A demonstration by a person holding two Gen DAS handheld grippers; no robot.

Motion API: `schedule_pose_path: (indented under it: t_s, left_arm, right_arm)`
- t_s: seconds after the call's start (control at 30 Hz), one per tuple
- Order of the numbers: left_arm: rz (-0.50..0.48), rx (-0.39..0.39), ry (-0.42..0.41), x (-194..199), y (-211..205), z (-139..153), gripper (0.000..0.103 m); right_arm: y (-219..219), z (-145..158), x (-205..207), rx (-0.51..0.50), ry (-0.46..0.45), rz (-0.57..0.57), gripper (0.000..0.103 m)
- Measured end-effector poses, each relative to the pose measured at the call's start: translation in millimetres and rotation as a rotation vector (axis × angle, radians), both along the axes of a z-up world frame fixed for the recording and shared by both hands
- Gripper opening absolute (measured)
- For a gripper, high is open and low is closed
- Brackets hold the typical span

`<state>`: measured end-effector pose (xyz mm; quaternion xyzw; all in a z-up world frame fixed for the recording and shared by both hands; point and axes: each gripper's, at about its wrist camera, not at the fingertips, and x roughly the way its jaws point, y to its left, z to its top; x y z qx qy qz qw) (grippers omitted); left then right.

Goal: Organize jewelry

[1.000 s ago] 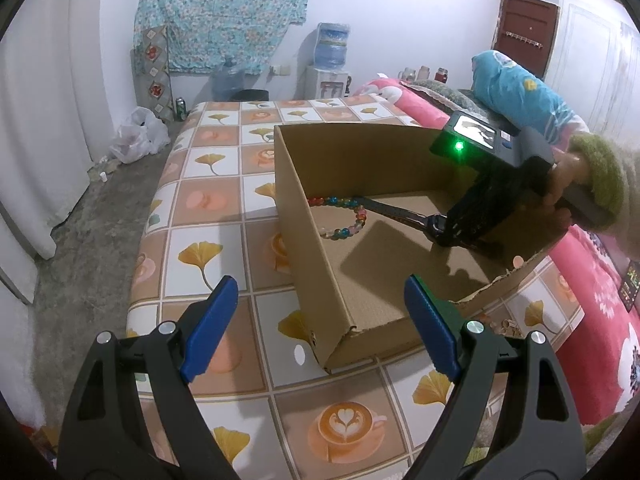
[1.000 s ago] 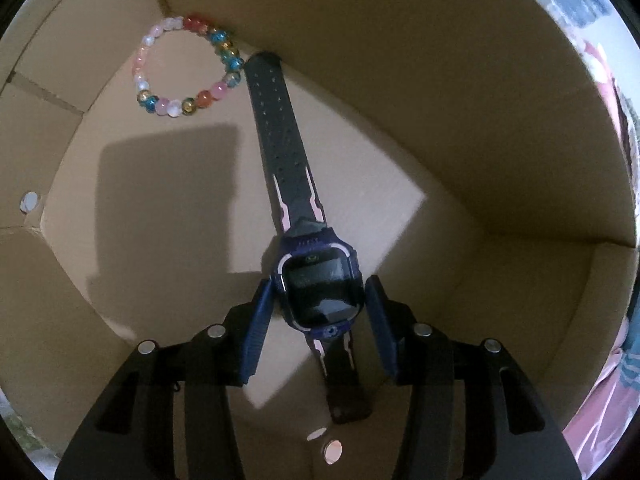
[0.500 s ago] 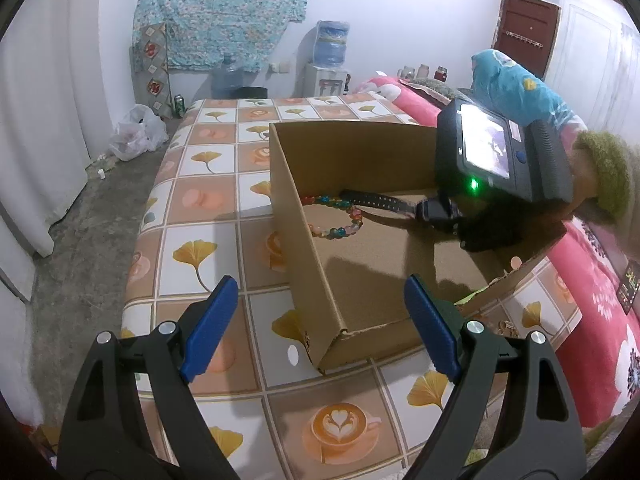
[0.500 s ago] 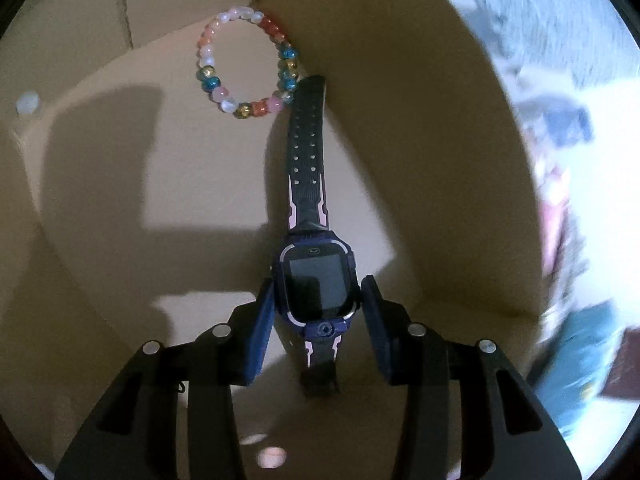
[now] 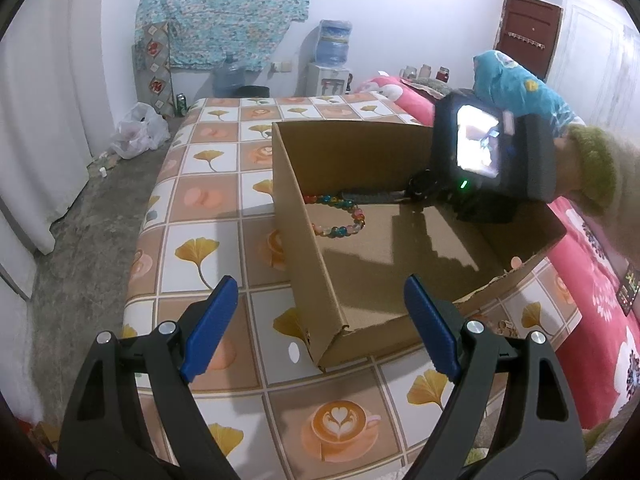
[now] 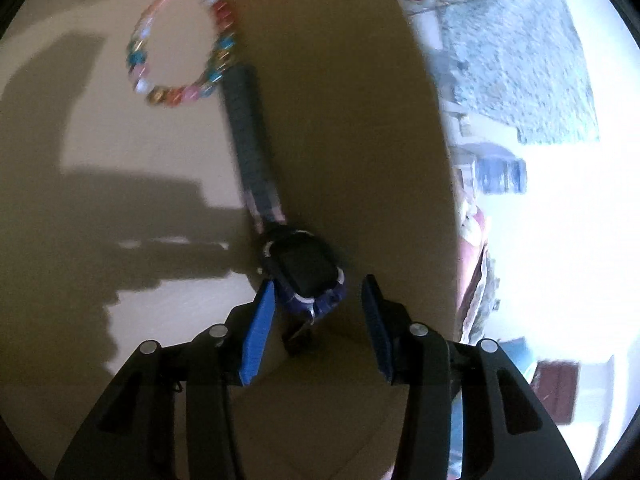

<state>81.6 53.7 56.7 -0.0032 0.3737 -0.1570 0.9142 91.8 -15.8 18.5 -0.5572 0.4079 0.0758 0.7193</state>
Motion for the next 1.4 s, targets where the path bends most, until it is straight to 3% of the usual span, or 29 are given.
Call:
schedule_pose_path:
  t_s: [0.13, 0.23, 0.37, 0.43, 0.53, 0.67, 0.77, 0.87, 1.0, 1.2, 1.27, 1.4]
  left_arm:
    - [0.006, -0.023, -0.027, -4, 4, 4, 0.081]
    - [0.006, -0.063, -0.069, -12, 9, 13, 0.081]
    - [-0.004, -0.121, -0.142, -30, 18, 24, 0.084]
    - [-0.017, -0.142, -0.175, -43, 21, 27, 0.086]
    - [-0.040, -0.147, -0.186, -59, 23, 25, 0.089]
    - [-0.046, -0.110, -0.139, -66, 17, 13, 0.089]
    - [-0.036, -0.100, -0.103, -63, 12, 8, 0.089]
    - [-0.018, -0.117, -0.113, -61, 8, 11, 0.089]
    - [-0.012, -0.138, -0.123, -62, 4, 15, 0.089]
    - [-0.007, -0.123, -0.111, -62, 3, 12, 0.089]
    - [-0.007, -0.116, -0.102, -63, 6, 10, 0.089]
    - [-0.004, -0.112, -0.087, -61, 13, 4, 0.089]
  right_arm:
    - [-43, 42, 14, 0.217, -0.073, -0.074, 0.044]
    - [-83, 102, -5, 0.496, -0.151, -0.142, 0.044]
    - [-143, 160, -28, 0.846, -0.192, -0.176, 0.045]
    - [-165, 172, -50, 1.002, -0.183, -0.172, 0.046]
    - [-183, 166, -71, 1.093, -0.170, -0.184, 0.046]
    - [-192, 152, -86, 1.089, -0.133, -0.251, 0.046]
    - [-201, 149, -75, 1.160, -0.070, -0.324, 0.046]
    - [-193, 146, -42, 1.144, -0.024, -0.332, 0.040]
    - [-170, 123, 30, 1.036, 0.100, -0.388, 0.024]
    - [-144, 62, 130, 0.803, 0.230, -0.513, 0.021]
    - [-139, 49, 145, 0.744, 0.233, -0.525, 0.023]
    - [-116, 27, 152, 0.536, 0.223, -0.402, 0.056]
